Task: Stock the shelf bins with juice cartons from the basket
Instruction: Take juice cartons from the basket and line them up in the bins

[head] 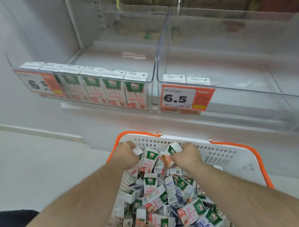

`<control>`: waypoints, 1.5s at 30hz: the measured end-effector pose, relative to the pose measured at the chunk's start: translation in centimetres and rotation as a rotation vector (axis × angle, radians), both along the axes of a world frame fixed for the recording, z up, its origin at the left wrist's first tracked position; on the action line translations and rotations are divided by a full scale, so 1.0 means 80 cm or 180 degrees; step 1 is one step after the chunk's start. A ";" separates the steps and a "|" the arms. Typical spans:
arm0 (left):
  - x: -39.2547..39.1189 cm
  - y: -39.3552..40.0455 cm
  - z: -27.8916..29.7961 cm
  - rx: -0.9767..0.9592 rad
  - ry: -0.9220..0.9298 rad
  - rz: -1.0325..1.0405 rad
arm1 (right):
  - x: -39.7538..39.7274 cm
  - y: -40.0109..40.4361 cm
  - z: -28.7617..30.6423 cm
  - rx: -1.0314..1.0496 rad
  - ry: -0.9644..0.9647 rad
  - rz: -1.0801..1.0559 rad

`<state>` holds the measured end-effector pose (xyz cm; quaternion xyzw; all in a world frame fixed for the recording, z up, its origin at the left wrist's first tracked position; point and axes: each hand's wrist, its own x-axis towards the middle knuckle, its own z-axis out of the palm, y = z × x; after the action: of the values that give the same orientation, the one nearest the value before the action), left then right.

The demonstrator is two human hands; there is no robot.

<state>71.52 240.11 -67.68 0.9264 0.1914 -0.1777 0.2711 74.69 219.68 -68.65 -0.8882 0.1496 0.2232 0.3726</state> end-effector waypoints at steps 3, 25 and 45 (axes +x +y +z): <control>-0.003 0.004 0.060 -0.0275 0.0161 -0.0326 | -0.011 -0.008 0.045 0.0010 -0.0552 0.0535; -0.045 -0.036 0.222 -0.0773 -0.1292 -0.0782 | -0.082 -0.065 0.270 0.0295 -0.2685 0.1488; -0.013 -0.090 0.241 -0.0185 -0.2142 -0.0595 | 0.018 -0.124 0.329 -0.0577 -0.2587 0.0608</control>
<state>70.48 232.89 -48.38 0.9385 0.0005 0.1082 0.3278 76.11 209.72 -42.31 -0.9430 -0.0734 -0.1256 0.2993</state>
